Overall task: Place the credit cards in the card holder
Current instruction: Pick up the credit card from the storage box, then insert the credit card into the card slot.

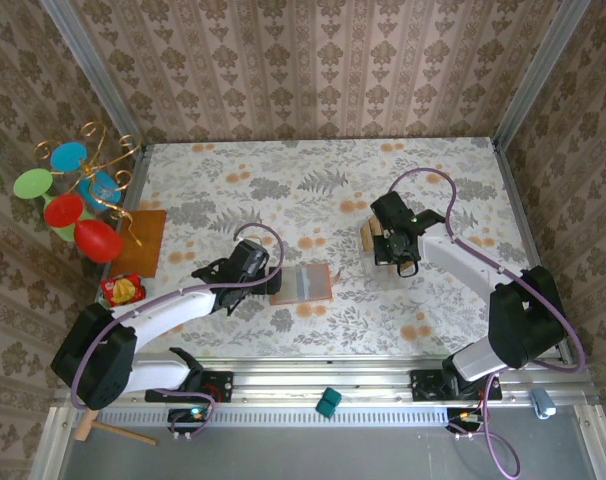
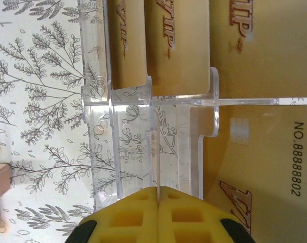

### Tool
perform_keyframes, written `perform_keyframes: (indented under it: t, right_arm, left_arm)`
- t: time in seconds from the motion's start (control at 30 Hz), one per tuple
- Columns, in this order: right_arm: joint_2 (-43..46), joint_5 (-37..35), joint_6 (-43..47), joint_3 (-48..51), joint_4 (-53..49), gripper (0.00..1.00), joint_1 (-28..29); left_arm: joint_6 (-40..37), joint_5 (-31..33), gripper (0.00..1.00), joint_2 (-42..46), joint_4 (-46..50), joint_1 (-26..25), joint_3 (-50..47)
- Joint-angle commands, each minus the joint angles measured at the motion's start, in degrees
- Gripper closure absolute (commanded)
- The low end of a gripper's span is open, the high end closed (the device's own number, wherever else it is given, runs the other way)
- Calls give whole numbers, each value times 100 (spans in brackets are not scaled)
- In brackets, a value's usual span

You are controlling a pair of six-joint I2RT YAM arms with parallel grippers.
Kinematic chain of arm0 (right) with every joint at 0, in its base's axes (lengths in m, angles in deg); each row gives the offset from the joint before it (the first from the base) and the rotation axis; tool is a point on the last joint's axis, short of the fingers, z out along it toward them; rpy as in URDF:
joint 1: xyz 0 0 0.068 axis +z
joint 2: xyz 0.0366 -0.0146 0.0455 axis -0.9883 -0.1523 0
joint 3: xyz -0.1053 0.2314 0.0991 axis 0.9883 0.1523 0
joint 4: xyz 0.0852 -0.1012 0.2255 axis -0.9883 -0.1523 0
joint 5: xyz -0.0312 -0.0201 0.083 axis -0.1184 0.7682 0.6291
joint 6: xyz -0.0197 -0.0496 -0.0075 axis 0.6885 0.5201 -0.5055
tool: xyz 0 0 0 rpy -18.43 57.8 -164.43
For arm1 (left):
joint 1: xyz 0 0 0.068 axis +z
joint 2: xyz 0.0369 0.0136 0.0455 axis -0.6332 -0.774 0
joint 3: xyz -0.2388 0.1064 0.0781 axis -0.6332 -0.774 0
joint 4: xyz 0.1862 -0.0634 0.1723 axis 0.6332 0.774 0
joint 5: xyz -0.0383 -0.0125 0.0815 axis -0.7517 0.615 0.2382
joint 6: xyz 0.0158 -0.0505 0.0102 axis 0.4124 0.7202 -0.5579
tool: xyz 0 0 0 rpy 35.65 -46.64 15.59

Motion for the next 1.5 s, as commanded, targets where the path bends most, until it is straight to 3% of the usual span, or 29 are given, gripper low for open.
perform_keyframes:
  t: [0.0, 0.57, 1.07, 1.2, 1.33, 1.47]
  right_arm:
    - [69, 102, -16, -59, -84, 100, -35]
    - [297, 244, -7, -219, -155, 100, -97]
    - [967, 928, -97, -471, -158, 100, -190]
    - [1173, 1448, -203, -339, 268, 100, -195]
    - [1321, 2153, -692, 201, 1319, 100, -102]
    - [1119, 2379, -1309, 873, 2551, 100, 388]
  left_arm:
    - [-56, -31, 0, 91, -3, 52, 17]
    - [-67, -38, 0, 91, 19, 45, 26]
    - [-116, -46, 0, 47, 28, 34, 59]
    - [-148, -65, 0, 38, 37, 33, 50]
    - [-191, -113, 0, 4, 25, 37, 54]
    - [-209, -156, 0, -96, 17, 18, 104]
